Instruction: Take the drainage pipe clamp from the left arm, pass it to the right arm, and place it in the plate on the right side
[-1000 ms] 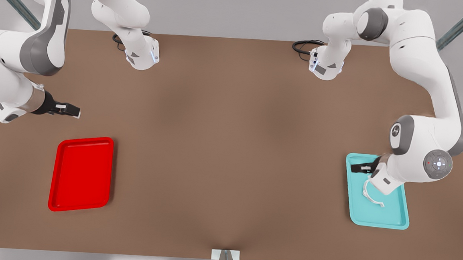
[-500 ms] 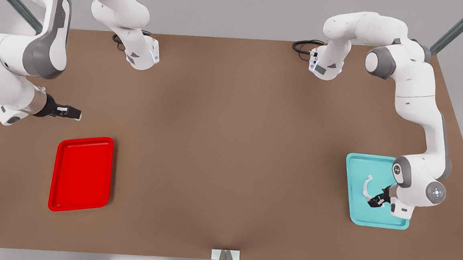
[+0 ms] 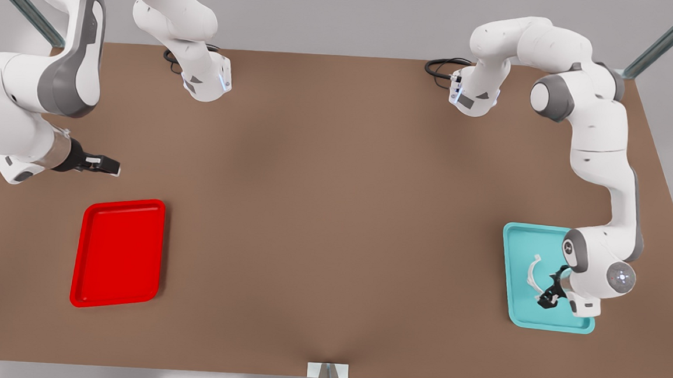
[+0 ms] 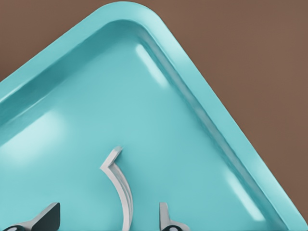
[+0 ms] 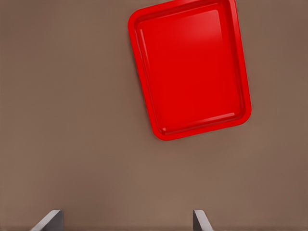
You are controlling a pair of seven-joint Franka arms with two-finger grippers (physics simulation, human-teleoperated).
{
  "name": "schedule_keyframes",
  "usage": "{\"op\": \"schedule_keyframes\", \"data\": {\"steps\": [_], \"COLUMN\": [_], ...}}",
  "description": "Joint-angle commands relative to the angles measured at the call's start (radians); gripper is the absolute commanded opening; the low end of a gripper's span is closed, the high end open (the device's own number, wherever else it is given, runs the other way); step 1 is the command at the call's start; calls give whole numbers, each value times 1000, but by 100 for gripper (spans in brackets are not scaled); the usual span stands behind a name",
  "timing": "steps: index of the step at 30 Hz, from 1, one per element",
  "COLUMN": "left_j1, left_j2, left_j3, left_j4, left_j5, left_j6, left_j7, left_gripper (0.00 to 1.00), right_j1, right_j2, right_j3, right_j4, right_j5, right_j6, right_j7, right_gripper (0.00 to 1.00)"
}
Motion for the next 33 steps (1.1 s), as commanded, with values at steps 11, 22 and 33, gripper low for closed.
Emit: {"op": "schedule_keyframes", "data": {"steps": [11,22,33], "left_j1": [1,1,-138], "left_j2": [7,7,-148], "left_j3": [0,0,-41], "left_j4": [-6,-6,5], "left_j5": [13,10,-2], "left_j6": [33,26,-230], "left_j7": [-225,-228,-236], "left_gripper": [54,21,21], "right_j1": [1,4,5], "right_j2": [-6,-4,0], "right_j3": [0,2,2], "right_j4": [-17,-23,-23], "right_j5": [-5,-8,-9], "right_j6": [9,14,18], "right_j7": [1,1,1], "right_gripper": [100,100,100]}}
